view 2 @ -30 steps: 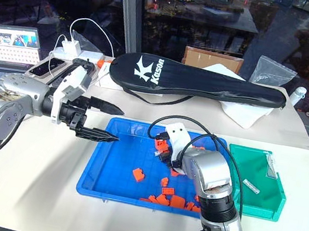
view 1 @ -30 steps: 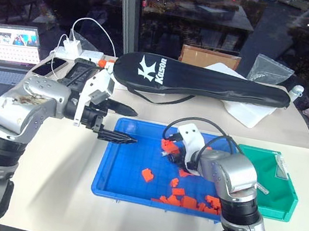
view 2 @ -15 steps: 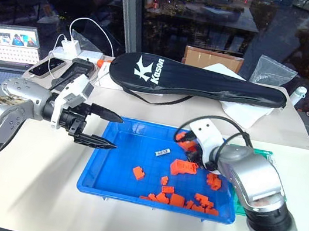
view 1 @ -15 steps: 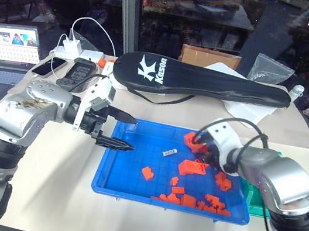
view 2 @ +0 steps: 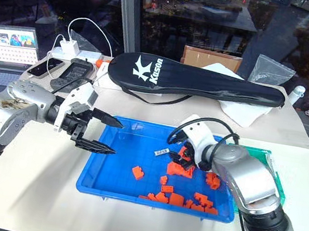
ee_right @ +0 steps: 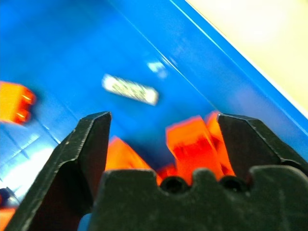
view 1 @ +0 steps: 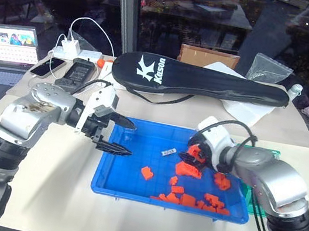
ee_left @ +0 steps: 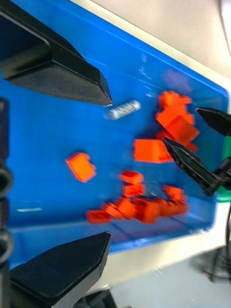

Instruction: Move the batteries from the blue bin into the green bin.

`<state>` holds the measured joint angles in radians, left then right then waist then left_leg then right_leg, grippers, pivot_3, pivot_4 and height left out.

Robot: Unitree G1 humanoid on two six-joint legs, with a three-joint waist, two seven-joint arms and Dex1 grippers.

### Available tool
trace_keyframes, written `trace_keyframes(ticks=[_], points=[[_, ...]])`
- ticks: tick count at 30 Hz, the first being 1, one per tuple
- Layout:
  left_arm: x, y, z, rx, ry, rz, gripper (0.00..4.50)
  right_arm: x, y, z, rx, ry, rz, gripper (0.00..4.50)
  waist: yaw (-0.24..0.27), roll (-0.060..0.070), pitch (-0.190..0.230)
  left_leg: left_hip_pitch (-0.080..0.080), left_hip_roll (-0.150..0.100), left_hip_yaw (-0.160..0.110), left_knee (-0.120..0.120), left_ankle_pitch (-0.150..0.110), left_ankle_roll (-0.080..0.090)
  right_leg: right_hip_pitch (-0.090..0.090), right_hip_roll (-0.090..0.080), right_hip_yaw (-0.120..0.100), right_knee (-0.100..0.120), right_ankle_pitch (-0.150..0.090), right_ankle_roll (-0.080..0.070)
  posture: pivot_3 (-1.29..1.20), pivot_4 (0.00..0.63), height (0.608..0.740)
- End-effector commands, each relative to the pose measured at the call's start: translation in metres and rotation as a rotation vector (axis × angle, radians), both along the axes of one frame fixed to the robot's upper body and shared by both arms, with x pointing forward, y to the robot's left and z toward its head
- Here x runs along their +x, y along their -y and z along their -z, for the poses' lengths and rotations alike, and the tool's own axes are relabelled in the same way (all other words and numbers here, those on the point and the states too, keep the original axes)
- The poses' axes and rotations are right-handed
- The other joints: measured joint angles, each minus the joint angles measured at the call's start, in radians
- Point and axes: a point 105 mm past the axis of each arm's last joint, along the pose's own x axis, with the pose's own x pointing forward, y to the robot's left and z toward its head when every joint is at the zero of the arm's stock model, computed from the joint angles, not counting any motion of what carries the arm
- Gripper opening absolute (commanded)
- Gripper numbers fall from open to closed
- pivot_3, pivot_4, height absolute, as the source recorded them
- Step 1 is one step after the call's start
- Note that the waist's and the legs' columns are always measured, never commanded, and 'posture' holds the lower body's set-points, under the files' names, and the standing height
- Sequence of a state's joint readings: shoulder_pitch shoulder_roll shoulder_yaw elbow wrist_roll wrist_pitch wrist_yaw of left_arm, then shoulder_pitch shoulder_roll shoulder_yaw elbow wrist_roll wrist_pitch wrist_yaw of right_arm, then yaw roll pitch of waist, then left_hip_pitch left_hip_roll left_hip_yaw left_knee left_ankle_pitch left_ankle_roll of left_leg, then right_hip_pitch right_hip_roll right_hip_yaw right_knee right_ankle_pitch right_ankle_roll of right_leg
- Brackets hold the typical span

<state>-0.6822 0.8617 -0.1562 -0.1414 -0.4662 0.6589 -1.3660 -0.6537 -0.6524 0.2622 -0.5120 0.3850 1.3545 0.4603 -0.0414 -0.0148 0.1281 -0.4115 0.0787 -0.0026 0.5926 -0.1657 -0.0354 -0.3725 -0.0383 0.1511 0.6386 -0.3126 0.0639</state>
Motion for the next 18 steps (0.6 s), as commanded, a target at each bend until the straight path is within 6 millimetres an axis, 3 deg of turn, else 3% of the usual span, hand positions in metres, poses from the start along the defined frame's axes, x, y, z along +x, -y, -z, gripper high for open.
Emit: trace_keyframes(ticks=[1, 18], points=[[-0.001, -0.007, -0.001, 0.039, 0.043, -0.015, 4.5, 0.007, -0.019, -0.001, 0.049, 0.002, -0.038, 4.07, 0.0, 0.0, 0.0, 0.0, 0.0, 0.0, 0.0, 0.0, 0.0, 0.0, 0.0, 0.0, 0.0, 0.0, 0.0, 0.0, 0.15, 0.715], [-0.005, -0.01, 0.003, 0.044, 0.029, -0.033, 4.5, 0.036, -0.032, 0.039, 0.094, -0.099, 0.092, 4.07, -0.001, 0.0, 0.0, 0.001, 0.0, 0.0, 0.0, 0.0, 0.0, 0.0, 0.0, 0.0, 0.001, 0.0, 0.0, 0.0, 0.15, 0.715]])
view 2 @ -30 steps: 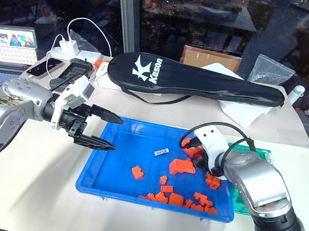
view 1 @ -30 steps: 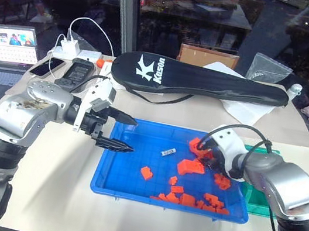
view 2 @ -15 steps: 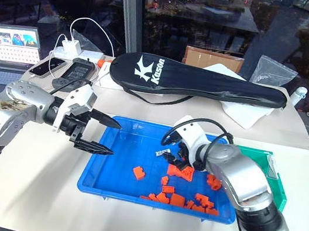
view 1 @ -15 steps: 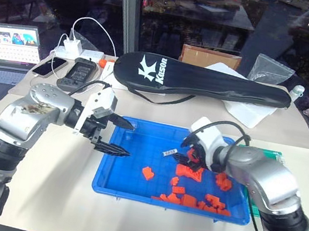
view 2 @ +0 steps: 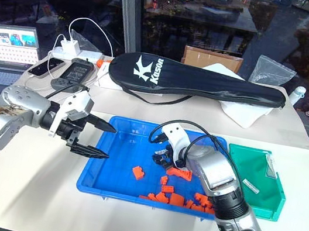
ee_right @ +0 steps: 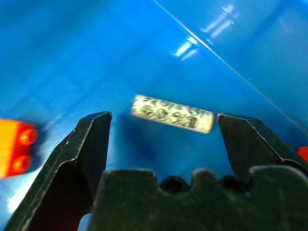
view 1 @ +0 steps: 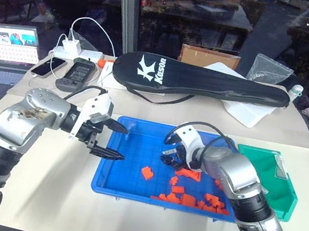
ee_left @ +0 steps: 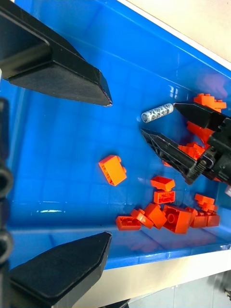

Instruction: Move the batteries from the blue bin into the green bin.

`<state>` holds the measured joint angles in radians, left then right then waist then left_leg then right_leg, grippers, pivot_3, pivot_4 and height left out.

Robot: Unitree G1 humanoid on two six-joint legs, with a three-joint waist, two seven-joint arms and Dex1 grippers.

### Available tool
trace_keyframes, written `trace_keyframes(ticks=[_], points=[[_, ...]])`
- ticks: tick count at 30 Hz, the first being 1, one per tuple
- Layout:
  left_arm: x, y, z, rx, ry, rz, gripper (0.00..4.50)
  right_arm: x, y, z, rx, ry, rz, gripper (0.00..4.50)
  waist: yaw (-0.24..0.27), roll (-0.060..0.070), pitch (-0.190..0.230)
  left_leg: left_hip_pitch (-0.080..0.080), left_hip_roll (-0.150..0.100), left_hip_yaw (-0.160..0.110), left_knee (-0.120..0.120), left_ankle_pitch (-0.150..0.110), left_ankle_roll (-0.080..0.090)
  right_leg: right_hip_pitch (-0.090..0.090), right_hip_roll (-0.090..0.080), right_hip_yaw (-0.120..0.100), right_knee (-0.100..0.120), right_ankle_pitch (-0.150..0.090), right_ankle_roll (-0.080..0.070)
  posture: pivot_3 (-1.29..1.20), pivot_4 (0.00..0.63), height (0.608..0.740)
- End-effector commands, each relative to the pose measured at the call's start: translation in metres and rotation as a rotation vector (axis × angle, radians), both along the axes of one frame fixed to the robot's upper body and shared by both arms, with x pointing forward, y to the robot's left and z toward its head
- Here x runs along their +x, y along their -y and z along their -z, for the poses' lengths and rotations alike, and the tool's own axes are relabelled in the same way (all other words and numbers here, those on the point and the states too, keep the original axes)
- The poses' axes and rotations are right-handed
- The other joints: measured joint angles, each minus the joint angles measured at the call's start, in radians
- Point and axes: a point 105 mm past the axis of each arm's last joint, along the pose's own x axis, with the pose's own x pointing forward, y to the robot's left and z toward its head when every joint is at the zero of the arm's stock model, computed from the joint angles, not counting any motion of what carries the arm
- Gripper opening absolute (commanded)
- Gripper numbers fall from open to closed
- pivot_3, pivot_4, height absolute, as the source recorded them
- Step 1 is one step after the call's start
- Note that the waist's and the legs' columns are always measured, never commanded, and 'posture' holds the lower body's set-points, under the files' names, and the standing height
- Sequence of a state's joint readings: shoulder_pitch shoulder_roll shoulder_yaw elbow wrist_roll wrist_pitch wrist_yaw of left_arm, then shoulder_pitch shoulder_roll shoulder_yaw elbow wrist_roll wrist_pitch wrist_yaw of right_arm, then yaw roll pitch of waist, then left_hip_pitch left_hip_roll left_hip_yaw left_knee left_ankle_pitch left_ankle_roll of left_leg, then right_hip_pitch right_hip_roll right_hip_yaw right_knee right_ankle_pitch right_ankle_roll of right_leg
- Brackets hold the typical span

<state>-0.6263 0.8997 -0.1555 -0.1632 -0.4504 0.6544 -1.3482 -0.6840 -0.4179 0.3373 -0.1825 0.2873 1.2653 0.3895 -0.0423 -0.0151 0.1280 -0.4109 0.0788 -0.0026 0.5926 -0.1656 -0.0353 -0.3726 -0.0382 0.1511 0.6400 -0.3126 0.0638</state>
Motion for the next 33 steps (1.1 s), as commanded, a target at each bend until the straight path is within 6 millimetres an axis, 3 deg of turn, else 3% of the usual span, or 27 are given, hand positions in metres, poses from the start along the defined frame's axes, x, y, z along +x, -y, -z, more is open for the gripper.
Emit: trace_keyframes(ticks=[1, 6, 9, 13, 18, 22, 26, 30, 33], points=[[-0.003, 0.001, -0.009, 0.0, 0.043, 0.012, 4.5, 0.01, -0.003, -0.005, 0.029, 0.035, 0.023, 4.07, 0.0, 0.0, 0.0, 0.0, 0.0, 0.0, 0.0, 0.0, 0.0, 0.0, 0.0, 0.0, 0.0, 0.0, 0.0, 0.0, 0.15, 0.715], [-0.003, 0.001, -0.009, 0.003, 0.044, 0.013, 4.5, 0.015, 0.0, 0.003, 0.015, 0.025, 0.052, 4.07, -0.001, 0.0, 0.0, 0.002, 0.0, 0.0, 0.0, 0.0, 0.0, 0.001, 0.0, 0.0, 0.0, 0.0, 0.0, 0.0, 0.15, 0.715], [-0.002, -0.001, -0.009, 0.004, 0.045, 0.01, 4.5, 0.014, 0.003, 0.006, 0.014, 0.009, 0.064, 3.33, -0.001, -0.001, 0.0, 0.002, 0.0, 0.0, 0.0, 0.0, 0.0, 0.002, 0.0, 0.0, 0.0, 0.0, 0.0, 0.0, 0.15, 0.715], [-0.002, -0.001, -0.009, 0.006, 0.046, 0.01, 4.5, 0.007, 0.009, 0.013, -0.016, -0.027, 0.063, 1.98, 0.0, -0.001, -0.001, 0.002, 0.0, 0.0, 0.0, 0.0, 0.0, 0.002, 0.0, 0.0, 0.0, 0.0, 0.0, 0.0, 0.15, 0.715], [-0.002, -0.001, -0.008, 0.001, 0.041, 0.01, 4.5, 0.007, 0.005, -0.004, 0.02, 0.018, 0.039, 1.98, 0.0, -0.001, -0.001, 0.002, 0.0, 0.0, 0.0, 0.0, 0.0, 0.002, 0.0, 0.0, 0.0, 0.0, 0.0, 0.0, 0.15, 0.715], [-0.002, 0.0, -0.009, -0.003, 0.041, 0.011, 4.5, 0.003, -0.001, -0.034, 0.076, 0.057, -0.015, 1.98, 0.0, -0.001, -0.001, 0.001, 0.0, 0.0, 0.0, 0.0, 0.0, 0.001, 0.0, 0.0, 0.0, 0.0, 0.0, 0.0, 0.15, 0.715], [0.0, 0.001, -0.008, -0.007, 0.043, 0.012, 4.5, -0.012, -0.001, -0.057, 0.058, 0.041, -0.141, 3.05, 0.0, -0.001, 0.0, 0.0, 0.0, 0.0, 0.0, 0.0, 0.0, 0.0, 0.0, 0.0, 0.0, 0.0, 0.0, 0.0, 0.15, 0.715], [0.001, 0.002, -0.008, -0.009, 0.045, 0.012, 4.5, -0.008, 0.002, -0.062, 0.03, 0.037, -0.159, 4.4, 0.0, -0.001, 0.0, 0.001, 0.0, 0.0, 0.0, 0.0, 0.0, 0.0, 0.0, 0.0, 0.0, 0.0, 0.0, 0.0, 0.15, 0.715], [0.001, 0.002, -0.008, -0.012, 0.046, 0.014, 4.5, 0.004, 0.004, -0.053, 0.009, 0.03, -0.103, 4.46, -0.002, -0.001, 0.0, 0.001, 0.0, 0.0, -0.001, 0.0, 0.0, 0.0, 0.0, 0.0, 0.0, 0.0, 0.0, 0.0, 0.15, 0.715]])
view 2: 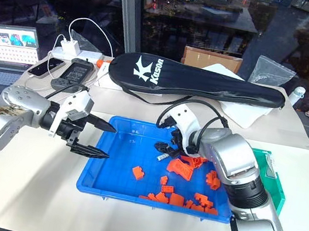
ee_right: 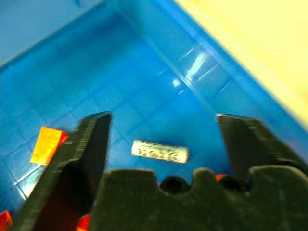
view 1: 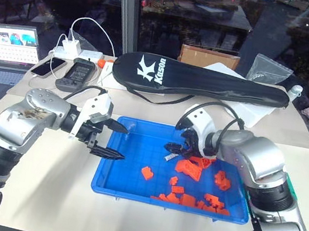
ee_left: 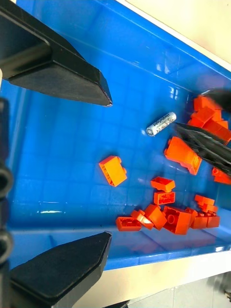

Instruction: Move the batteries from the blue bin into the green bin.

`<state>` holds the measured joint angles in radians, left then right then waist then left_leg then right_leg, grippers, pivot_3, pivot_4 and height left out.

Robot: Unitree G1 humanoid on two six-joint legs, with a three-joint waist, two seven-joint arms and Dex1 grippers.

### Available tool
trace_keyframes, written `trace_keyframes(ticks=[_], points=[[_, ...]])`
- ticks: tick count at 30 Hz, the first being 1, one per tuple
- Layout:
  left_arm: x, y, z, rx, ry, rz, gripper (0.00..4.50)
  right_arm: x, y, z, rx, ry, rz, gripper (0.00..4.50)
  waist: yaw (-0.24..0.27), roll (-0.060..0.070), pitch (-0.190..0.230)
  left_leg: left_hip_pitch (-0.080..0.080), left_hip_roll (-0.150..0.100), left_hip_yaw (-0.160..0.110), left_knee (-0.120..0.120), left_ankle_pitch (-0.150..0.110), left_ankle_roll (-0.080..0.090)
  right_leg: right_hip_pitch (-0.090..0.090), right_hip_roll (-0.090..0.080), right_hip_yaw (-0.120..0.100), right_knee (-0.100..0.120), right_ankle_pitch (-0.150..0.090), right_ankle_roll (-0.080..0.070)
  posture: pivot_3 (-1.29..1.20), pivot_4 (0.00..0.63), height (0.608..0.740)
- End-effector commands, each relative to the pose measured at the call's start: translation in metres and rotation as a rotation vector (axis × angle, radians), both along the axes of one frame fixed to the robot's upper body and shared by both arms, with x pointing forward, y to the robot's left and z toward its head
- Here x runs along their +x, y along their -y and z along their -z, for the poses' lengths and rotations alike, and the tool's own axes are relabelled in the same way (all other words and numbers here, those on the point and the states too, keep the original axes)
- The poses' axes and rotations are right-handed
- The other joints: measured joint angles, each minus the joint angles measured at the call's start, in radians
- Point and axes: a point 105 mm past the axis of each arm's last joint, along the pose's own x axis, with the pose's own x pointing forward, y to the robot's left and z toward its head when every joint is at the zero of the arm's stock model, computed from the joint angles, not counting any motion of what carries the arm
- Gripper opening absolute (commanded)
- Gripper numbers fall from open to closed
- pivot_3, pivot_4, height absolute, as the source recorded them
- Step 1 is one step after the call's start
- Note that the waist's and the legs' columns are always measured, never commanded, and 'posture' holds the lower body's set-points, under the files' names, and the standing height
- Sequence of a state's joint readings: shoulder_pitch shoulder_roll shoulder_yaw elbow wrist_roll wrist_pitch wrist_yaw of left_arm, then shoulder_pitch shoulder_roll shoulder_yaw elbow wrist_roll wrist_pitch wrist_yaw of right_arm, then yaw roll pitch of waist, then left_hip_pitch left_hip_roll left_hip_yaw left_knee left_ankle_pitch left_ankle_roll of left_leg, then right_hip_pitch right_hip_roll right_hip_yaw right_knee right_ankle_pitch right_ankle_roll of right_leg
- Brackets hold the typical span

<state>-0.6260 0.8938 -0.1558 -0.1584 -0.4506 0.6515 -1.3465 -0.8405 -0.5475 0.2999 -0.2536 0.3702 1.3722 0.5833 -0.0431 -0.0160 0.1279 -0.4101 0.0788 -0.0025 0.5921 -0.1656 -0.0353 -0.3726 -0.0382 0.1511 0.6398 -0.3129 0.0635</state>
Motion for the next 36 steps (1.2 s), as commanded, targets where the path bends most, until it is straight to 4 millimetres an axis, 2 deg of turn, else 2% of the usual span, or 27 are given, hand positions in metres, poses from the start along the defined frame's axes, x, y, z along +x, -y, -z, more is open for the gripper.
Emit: trace_keyframes(ticks=[1, 4, 8, 10, 14, 19, 24, 35, 36], points=[[0.0, 0.002, -0.009, -0.006, 0.048, 0.014, 4.5, 0.01, -0.001, 0.006, 0.002, 0.001, 0.049, 4.46, -0.002, 0.0, 0.0, 0.0, 0.0, 0.0, 0.0, 0.0, 0.0, 0.0, 0.0, 0.0, 0.0, 0.0, 0.0, 0.0, 0.15, 0.715], [-0.001, 0.001, -0.008, -0.004, 0.048, 0.011, 4.5, 0.012, -0.003, 0.009, 0.084, -0.042, 0.146, 4.46, -0.002, 0.0, 0.0, -0.001, 0.0, 0.0, -0.001, 0.0, 0.0, -0.001, 0.0, 0.0, 0.0, 0.0, 0.0, 0.0, 0.15, 0.715], [-0.003, 0.001, -0.008, -0.009, 0.043, 0.008, 4.5, 0.005, -0.008, 0.014, 0.134, -0.157, 0.246, 4.46, 0.0, 0.0, 0.0, -0.002, 0.0, 0.0, -0.001, 0.0, 0.0, -0.002, 0.0, 0.0, 0.001, 0.0, -0.001, 0.0, 0.15, 0.715], [-0.003, 0.001, -0.007, -0.012, 0.042, 0.007, 4.5, 0.005, -0.012, 0.016, 0.105, -0.143, 0.249, 4.46, 0.001, 0.0, 0.0, -0.002, 0.0, 0.0, 0.0, 0.0, 0.0, -0.001, 0.0, 0.0, 0.001, 0.003, -0.006, 0.0, 0.15, 0.715], [-0.003, 0.002, -0.008, -0.013, 0.045, 0.01, 4.5, 0.002, -0.019, 0.025, 0.04, -0.147, 0.227, 4.46, 0.0, 0.0, 0.0, -0.001, 0.0, 0.0, 0.0, 0.0, 0.0, -0.002, 0.0, 0.0, 0.001, 0.002, -0.005, 0.0, 0.15, 0.715], [-0.003, 0.001, -0.009, -0.01, 0.05, 0.009, 4.5, 0.004, -0.012, 0.026, -0.049, -0.096, 0.242, 4.46, -0.002, 0.0, 0.0, -0.002, 0.0, 0.0, -0.001, 0.0, 0.0, -0.002, 0.0, 0.0, 0.001, 0.002, -0.004, 0.0, 0.15, 0.715], [-0.004, 0.001, -0.008, -0.009, 0.047, 0.007, 4.5, 0.006, -0.008, 0.027, -0.08, -0.086, 0.24, 4.46, -0.002, 0.0, 0.0, -0.002, 0.0, 0.0, -0.001, 0.0, 0.0, -0.002, 0.0, 0.0, 0.001, 0.002, -0.003, 0.0, 0.15, 0.715], [-0.004, 0.001, -0.009, -0.007, 0.047, 0.005, 4.5, -0.001, -0.01, 0.049, -0.101, -0.149, 0.216, 4.46, -0.002, 0.0, 0.0, -0.002, 0.0, 0.0, -0.001, 0.0, 0.0, -0.002, 0.0, 0.0, 0.001, 0.0, -0.001, 0.0, 0.15, 0.715], [-0.004, 0.001, -0.009, -0.007, 0.047, 0.005, 4.5, 0.0, -0.01, 0.05, -0.097, -0.147, 0.217, 4.21, -0.002, 0.0, 0.0, -0.002, 0.0, 0.0, -0.001, 0.0, 0.0, -0.002, 0.0, 0.0, 0.001, 0.0, -0.001, 0.0, 0.15, 0.715]])
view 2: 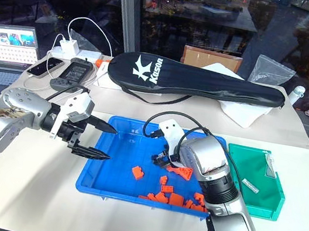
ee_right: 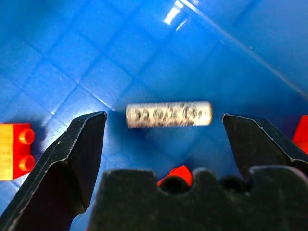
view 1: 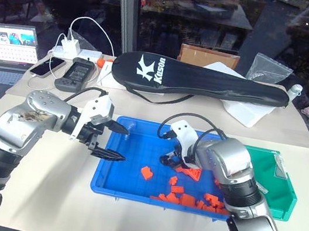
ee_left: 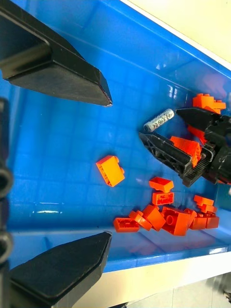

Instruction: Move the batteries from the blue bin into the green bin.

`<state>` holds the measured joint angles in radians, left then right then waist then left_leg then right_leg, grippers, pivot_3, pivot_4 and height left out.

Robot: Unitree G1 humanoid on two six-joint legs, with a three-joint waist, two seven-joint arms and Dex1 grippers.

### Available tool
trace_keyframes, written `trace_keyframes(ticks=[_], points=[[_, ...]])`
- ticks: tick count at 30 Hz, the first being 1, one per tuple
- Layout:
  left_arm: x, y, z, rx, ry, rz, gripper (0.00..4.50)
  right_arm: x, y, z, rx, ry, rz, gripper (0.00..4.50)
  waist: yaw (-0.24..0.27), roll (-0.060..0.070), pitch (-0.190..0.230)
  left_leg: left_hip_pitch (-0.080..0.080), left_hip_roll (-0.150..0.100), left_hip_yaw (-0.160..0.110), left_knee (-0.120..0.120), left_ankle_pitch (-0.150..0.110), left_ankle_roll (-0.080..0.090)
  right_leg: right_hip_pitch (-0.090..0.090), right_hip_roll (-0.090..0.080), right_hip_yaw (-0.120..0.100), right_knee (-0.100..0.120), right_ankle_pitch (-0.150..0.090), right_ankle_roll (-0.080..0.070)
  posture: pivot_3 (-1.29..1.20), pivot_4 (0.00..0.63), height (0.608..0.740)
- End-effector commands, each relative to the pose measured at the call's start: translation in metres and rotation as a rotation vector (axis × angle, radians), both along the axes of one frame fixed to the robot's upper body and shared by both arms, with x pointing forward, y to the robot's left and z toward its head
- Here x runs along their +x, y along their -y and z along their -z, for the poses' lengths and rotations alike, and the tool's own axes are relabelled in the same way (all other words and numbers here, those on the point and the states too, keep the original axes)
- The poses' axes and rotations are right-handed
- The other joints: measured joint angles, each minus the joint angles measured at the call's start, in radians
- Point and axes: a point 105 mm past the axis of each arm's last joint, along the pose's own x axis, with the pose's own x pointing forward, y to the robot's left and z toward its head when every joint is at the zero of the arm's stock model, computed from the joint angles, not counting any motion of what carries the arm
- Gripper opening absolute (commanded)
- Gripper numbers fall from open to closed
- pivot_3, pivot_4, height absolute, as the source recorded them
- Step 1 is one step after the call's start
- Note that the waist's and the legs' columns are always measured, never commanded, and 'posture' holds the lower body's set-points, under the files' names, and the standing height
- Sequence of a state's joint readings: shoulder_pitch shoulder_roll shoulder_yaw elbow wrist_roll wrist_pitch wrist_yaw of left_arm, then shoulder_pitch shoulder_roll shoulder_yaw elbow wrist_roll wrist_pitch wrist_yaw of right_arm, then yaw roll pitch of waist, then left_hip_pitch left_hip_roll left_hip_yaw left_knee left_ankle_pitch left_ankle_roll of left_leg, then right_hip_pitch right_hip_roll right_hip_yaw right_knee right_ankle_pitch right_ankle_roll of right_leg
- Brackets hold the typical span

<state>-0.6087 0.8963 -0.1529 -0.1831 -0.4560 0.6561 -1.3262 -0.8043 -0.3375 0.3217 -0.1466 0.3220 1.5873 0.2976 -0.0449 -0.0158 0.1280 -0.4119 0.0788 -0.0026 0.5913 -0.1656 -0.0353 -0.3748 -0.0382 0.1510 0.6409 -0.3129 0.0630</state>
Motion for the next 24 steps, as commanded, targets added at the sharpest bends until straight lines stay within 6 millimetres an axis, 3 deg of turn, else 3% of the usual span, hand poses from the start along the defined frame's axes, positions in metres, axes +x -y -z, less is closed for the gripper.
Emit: trace_keyframes(ticks=[1, 5, 6, 12, 17, 24], points=[[-0.002, 0.0, -0.011, -0.009, 0.041, 0.011, 4.5, 0.002, -0.002, -0.004, 0.022, 0.031, -0.012, 3.94, 0.0, 0.0, 0.0, 0.0, 0.0, 0.0, 0.0, 0.0, 0.0, 0.0, 0.0, 0.0, 0.0, 0.0, 0.0, 0.0, 0.15, 0.715], [-0.003, 0.0, -0.014, -0.025, 0.034, 0.016, 4.5, 0.008, -0.005, -0.012, 0.05, 0.081, -0.004, 2.68, 0.0, 0.0, 0.0, 0.0, 0.0, 0.0, 0.0, 0.0, 0.0, 0.0, 0.0, 0.0, 0.0, 0.0, 0.0, 0.0, 0.15, 0.715], [-0.003, 0.0, -0.014, -0.025, 0.033, 0.016, 4.5, 0.008, -0.005, -0.012, 0.046, 0.084, -0.004, 2.54, 0.0, 0.0, 0.0, 0.0, 0.0, 0.0, 0.0, 0.0, 0.0, 0.0, 0.0, 0.0, 0.0, 0.0, 0.0, 0.0, 0.15, 0.715], [-0.003, -0.001, -0.014, -0.027, 0.032, 0.014, 4.5, 0.009, -0.002, -0.018, 0.032, 0.11, -0.013, 2.54, 0.0, 0.0, 0.0, 0.0, 0.0, 0.0, 0.0, 0.0, 0.0, 0.0, 0.0, 0.0, 0.0, 0.0, 0.0, 0.0, 0.15, 0.715], [-0.003, -0.001, -0.015, -0.031, 0.029, 0.02, 4.5, 0.006, 0.009, -0.051, 0.031, 0.162, -0.041, 2.54, 0.001, 0.0, 0.0, -0.001, 0.0, 0.0, 0.0, 0.0, 0.0, -0.001, 0.0, 0.0, 0.0, 0.0, 0.0, 0.0, 0.15, 0.715], [-0.002, 0.013, -0.029, -0.134, 0.027, 0.083, 4.5, -0.02, 0.068, -0.114, 0.026, 0.243, -0.124, 2.54, 0.014, 0.0, 0.0, -0.004, 0.0, 0.0, 0.0, 0.0, 0.0, -0.003, 0.0, 0.0, -0.002, 0.0, 0.0, 0.0, 0.15, 0.715]])
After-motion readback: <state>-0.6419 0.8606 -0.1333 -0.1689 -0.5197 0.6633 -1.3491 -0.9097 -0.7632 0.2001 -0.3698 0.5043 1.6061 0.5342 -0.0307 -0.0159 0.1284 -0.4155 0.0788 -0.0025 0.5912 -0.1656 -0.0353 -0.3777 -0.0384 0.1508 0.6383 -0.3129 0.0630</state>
